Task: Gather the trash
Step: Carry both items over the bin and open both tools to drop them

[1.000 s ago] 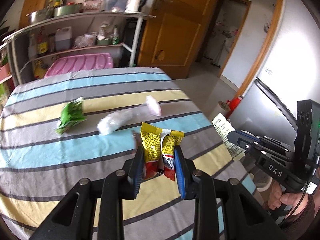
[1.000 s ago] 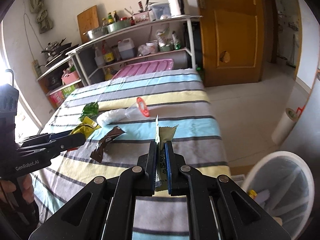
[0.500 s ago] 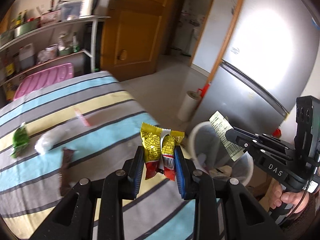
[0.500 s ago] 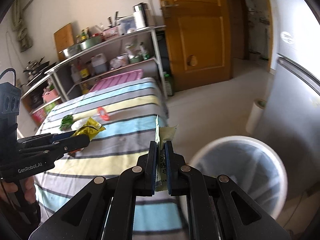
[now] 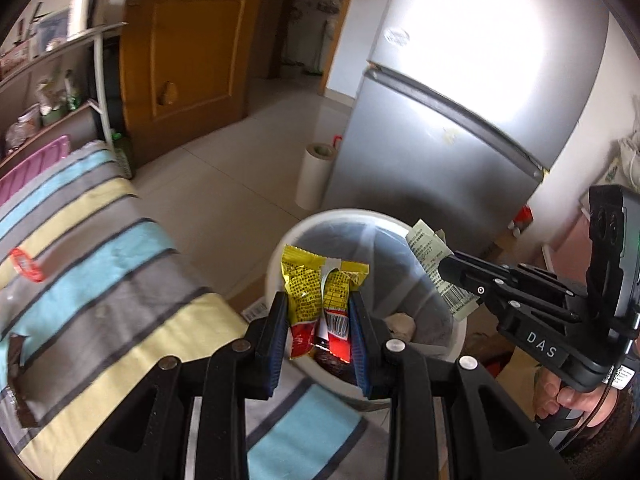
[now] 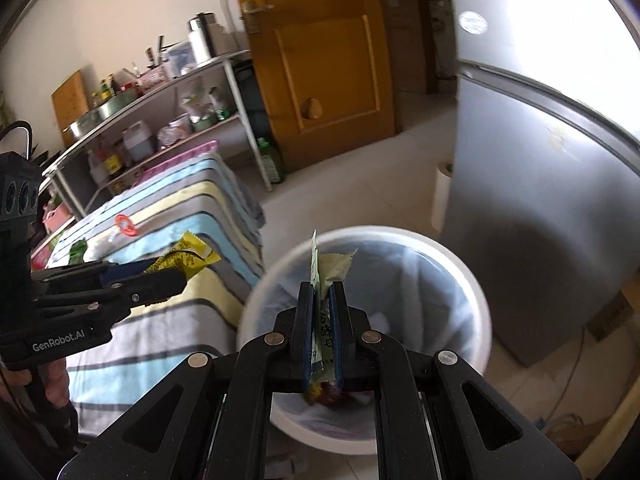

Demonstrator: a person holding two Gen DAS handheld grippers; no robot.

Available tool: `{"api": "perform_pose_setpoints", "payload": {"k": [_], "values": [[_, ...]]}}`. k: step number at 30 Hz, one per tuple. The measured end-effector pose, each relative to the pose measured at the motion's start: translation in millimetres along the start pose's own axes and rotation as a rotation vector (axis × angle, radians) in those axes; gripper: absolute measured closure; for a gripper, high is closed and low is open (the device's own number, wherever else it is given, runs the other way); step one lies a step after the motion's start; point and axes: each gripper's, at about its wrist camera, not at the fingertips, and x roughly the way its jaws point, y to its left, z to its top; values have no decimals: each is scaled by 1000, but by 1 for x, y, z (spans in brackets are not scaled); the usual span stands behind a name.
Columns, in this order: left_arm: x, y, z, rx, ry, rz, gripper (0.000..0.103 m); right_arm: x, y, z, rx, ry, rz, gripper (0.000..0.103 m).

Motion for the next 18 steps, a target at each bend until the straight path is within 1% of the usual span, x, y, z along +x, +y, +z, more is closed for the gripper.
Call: {"api": "perform_pose_setpoints", "payload": {"k": [8,15,18], "values": [[42,-29,-3,45,95,-17,73,15,-40,-17,55,62,-43,95],[64,-41,-6,72,142,-12,72,31,-56,-24,72,112,-65,95],[68,-40,-7,67,156,-9,72,36,-60,-29,74,127,-72,95]]}}
